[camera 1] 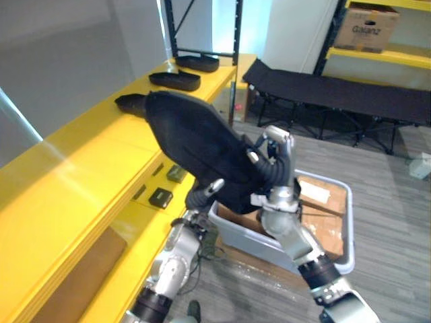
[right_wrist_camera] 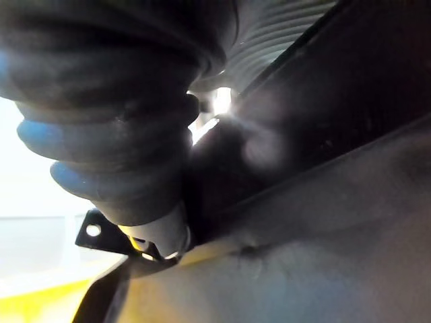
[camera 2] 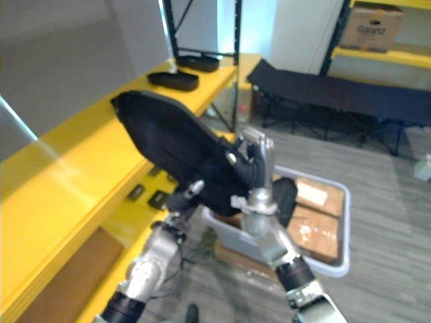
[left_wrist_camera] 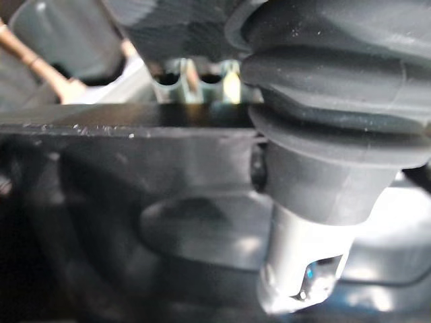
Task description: Walk over and take plastic housings, then place them on the shelf
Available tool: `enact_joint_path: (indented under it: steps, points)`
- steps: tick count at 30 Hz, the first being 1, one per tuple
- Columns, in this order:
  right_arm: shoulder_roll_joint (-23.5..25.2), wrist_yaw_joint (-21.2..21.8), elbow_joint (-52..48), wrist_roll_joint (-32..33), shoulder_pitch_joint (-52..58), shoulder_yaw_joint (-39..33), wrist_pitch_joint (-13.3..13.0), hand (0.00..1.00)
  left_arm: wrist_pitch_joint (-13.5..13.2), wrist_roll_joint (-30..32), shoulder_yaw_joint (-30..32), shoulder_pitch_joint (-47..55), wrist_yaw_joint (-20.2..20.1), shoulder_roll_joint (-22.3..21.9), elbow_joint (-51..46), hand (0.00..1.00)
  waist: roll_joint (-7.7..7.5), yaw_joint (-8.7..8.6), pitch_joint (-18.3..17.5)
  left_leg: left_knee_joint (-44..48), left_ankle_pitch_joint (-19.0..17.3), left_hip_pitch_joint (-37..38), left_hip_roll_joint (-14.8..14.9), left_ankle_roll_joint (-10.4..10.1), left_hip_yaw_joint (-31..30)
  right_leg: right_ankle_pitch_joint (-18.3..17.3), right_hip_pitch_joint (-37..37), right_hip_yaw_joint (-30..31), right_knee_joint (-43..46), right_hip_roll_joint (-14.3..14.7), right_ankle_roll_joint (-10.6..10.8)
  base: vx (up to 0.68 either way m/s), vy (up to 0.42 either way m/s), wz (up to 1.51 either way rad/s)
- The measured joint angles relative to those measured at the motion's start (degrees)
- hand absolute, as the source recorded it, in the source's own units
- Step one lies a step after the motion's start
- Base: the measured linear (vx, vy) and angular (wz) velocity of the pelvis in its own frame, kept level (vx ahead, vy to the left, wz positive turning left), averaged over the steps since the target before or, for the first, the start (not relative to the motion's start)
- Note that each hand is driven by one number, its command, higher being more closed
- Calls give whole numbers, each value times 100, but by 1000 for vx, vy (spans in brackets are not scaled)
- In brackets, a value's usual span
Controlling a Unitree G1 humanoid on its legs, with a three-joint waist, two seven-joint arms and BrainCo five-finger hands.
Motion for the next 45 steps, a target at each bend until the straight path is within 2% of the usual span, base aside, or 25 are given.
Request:
enact_joint_path:
  steps: [3, 6, 8, 9, 13, 19, 22, 24, 26, 29, 32, 34, 36, 37, 38, 39, 43, 44, 45]
  points:
    - [113, -4, 0, 118, 65, 100, -10, 100, -68, 268, 35, 1, 158, 2, 10, 100, 0, 0, 0, 0, 0, 14, -7, 0, 0, -27, 1, 0, 23, -11, -41, 0, 0, 0]
    - [151, -1, 4, 240, 125, 188, -16, 100, -110, 280, 30, 2, 199, 3, 92, 100, 0, 3, 0, -1, 0, 42, -10, 1, -3, -54, 0, 2, 78, -28, -53, 0, 0, 0]
    - [152, 51, 3, 395, 169, 230, -108, 100, -139, 327, 29, 13, 199, 6, 113, 100, 0, 3, 0, -2, -1, 53, -12, -1, -8, -68, -3, 2, 82, -37, -53, 0, 0, 0]
    - [151, 162, 3, 565, 192, 266, -243, 0, -244, 433, 28, 47, 199, 7, 113, 100, 0, -1, 0, -2, -12, 52, -13, -14, -9, -71, -3, 2, 81, -38, -49, 0, 0, 0]
    - [148, 317, 0, 777, 343, 393, -492, 0, -348, 436, 35, 139, 198, 29, 113, 100, -7, -3, -72, -2, -18, 9, -21, -22, -27, -77, -24, -3, 58, -36, -40, 0, 0, 1]
    - [126, 1059, -13, 1504, 419, 450, -604, 0, -489, 514, 25, 315, 202, 113, 108, 100, -28, 3, -169, -1, -17, -17, -49, -20, -52, -71, -19, -10, 11, -42, -50, 0, 0, 2]
    - [33, 1561, -205, 2121, 437, 448, -609, 0, -498, 1499, 96, 361, 493, 221, -178, 100, -32, 8, -169, 0, -12, -21, -52, -12, -39, -66, -18, -8, -13, -42, -56, 0, 0, 0]
    - [-132, 2120, -603, 2722, 479, 419, -595, 0, -510, 2113, 239, 411, 671, 276, -586, 100, -45, 8, -177, 1, -4, -20, -55, -1, -30, -61, -16, -5, -19, -45, -62, 0, 0, 0]
    - [-399, 3364, -1090, 3949, 504, 217, -356, 0, -532, 2987, 503, 415, 839, 327, -1022, 100, -86, 6, -204, 2, -3, -8, -50, 0, -19, -49, -13, 5, -14, -43, -58, 0, 0, 0]
    - [-701, 4636, -1468, 5157, 652, -192, -12, 0, -624, 3845, 765, 371, 972, 421, -1245, 100, -145, 2, -231, 2, -2, 10, -38, 1, -6, -36, -3, 25, 40, -34, -45, 0, 0, 0]
    - [-743, 5229, -2227, 5757, 1056, -918, 4, 0, -618, 4346, 1230, 339, 1347, 412, -1167, 100, -155, -22, -224, -2, -16, 79, -22, 9, 87, -57, -6, 108, 117, -42, -60, -7, 7, -10]
    - [-735, 5304, -2580, 5974, 1257, -1643, -108, 0, -629, 4501, 1597, 337, 1551, 417, -1058, 100, -156, -59, -224, -3, -42, 123, -11, 23, 165, -78, -29, 208, 132, -48, -58, -25, 14, -20]
    - [-616, 5266, -2703, 6094, 1547, -2516, -243, 0, -713, 4566, 1947, 347, 1732, 415, -942, 100, -187, -178, -205, -5, -90, 169, -11, 24, 216, -126, -37, 271, 168, -70, -32, -42, 25, -14]
    - [-572, 5263, -2704, 6163, 1648, -2698, -249, 0, -745, 4615, 2024, 353, 1789, 414, -932, 100, -199, -187, -197, -7, -112, 189, -4, 44, 278, -127, -49, 334, 172, -70, -31, -40, 25, -31]
    - [-485, 5256, -2704, 6245, 1892, -3014, -250, 0, -815, 4731, 2160, 360, 1839, 413, -931, 100, -208, -203, -202, -7, -137, 183, 9, 43, 343, -127, -110, 445, 174, -61, -31, -23, 15, -34]
    - [-334, 5141, -2699, 6258, 2208, -3266, -249, 0, -981, 4775, 2271, 370, 1856, 415, -932, 100, -209, -289, -192, -8, -140, 168, 15, 47, 384, -127, -145, 551, 161, -47, -31, -28, 18, -26]
    - [168, 4999, -2646, 6371, 2980, -3557, -230, 0, -1109, 5000, 2375, 543, 1835, 403, -980, 100, -206, -430, -194, -8, -149, 77, 25, 60, 480, -126, -307, 784, 155, -37, -30, 0, 13, -17]
    - [357, 5012, -2499, 6406, 3228, -3630, -212, 0, -1124, 5001, 2375, 703, 1786, 389, -1043, 100, -224, -515, -173, -8, -153, 67, 23, 66, 501, -126, -327, 826, 152, -33, -30, 25, 9, -13]
    - [529, 5013, -2256, 6507, 3470, -3690, -212, 0, -1127, 5001, 2376, 877, 1744, 327, -1045, 100, -236, -525, -168, -8, -165, 75, 30, 77, 584, -125, -336, 864, 150, -34, -30, 34, 8, -17]
